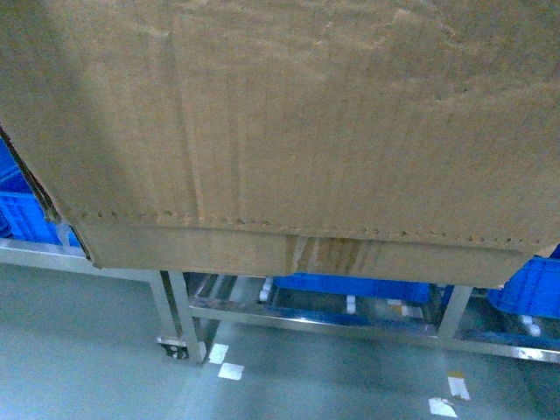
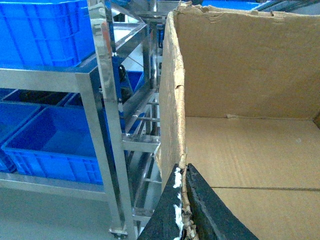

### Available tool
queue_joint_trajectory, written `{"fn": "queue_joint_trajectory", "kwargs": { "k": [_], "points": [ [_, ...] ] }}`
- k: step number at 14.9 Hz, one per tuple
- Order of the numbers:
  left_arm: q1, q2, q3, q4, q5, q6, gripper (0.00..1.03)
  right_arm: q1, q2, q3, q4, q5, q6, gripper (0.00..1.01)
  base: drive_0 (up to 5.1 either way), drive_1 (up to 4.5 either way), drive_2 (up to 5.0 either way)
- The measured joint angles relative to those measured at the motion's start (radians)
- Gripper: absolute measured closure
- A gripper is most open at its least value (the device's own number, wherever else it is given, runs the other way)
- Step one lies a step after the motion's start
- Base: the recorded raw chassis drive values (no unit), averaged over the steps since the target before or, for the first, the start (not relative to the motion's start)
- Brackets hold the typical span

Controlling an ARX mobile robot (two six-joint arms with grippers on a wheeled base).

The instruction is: Sort boxes to right shelf from conveyor

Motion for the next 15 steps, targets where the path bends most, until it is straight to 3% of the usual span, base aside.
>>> {"fn": "queue_joint_trajectory", "kwargs": {
  "k": [5, 10, 15],
  "points": [
    [0.0, -0.003, 0.0, 0.0, 0.0, 0.001, 1.01, 0.0, -0.002, 0.0, 0.0, 0.0, 0.0, 0.99, 0.0, 4.09, -4.2],
    [0.0, 0.002, 0.0, 0.003, 0.0, 0.001, 1.01, 0.0, 0.01, 0.0, 0.005, -0.001, 0.0, 0.99, 0.0, 0.51, -0.4],
    [0.0, -0.002, 0.0, 0.001, 0.0, 0.001, 1.01, 0.0, 0.002, 0.0, 0.001, -0.001, 0.0, 0.99, 0.1, 4.22, -4.1]
  ]
}}
